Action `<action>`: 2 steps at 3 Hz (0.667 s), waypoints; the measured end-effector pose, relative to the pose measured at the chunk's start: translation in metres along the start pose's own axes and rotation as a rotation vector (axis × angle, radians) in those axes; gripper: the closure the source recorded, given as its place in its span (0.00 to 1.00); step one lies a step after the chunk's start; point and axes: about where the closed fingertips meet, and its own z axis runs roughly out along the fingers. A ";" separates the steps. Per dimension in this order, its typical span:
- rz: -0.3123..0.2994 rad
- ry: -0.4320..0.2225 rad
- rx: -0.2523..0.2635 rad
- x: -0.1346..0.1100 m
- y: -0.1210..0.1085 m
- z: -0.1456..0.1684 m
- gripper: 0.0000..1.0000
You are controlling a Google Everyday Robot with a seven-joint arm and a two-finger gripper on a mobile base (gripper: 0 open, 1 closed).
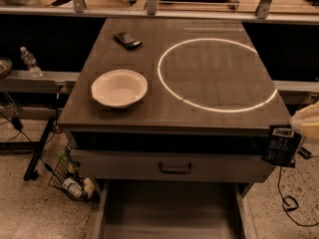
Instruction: Place rxbar blueberry into middle drawer
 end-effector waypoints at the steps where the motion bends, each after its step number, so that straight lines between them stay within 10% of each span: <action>1: 0.003 0.001 -0.001 0.001 0.001 0.001 1.00; 2: 0.027 -0.007 -0.036 0.011 0.005 0.014 1.00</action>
Offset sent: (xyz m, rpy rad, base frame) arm -0.0101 0.0142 -0.0422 0.0581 0.1004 0.0417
